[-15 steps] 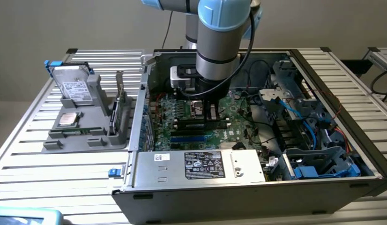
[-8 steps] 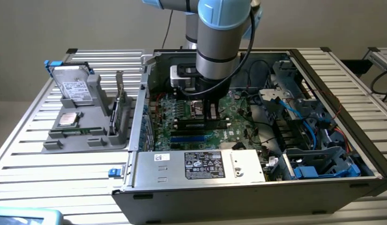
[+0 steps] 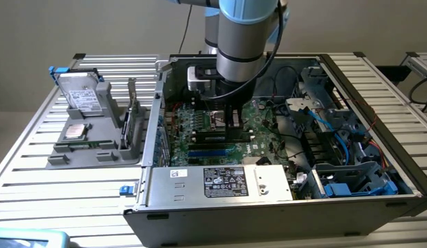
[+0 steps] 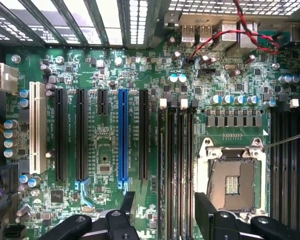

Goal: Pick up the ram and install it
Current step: 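Insert the ram into the slot, then press down the ram until it locks into place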

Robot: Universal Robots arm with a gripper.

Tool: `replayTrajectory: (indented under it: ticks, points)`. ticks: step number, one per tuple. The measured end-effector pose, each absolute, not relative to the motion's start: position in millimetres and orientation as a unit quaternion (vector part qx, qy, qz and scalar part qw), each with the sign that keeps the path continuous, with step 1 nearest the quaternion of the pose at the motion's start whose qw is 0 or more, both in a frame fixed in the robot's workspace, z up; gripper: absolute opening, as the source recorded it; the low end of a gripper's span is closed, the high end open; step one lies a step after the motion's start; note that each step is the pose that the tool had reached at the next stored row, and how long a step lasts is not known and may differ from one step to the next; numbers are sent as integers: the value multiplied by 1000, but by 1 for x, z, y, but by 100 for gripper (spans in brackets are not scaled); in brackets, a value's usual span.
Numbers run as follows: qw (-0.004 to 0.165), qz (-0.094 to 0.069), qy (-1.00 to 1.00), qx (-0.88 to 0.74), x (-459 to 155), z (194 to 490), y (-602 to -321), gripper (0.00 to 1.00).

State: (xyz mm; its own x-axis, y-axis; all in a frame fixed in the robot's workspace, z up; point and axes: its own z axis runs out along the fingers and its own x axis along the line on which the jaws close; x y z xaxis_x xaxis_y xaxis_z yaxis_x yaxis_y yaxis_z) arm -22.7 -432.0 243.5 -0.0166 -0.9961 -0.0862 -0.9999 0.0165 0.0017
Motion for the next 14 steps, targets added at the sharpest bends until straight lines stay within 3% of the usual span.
replayTrajectory:
  ticks: [14]
  points:
    - [30,31,713,-700,-23,250,-431,59]
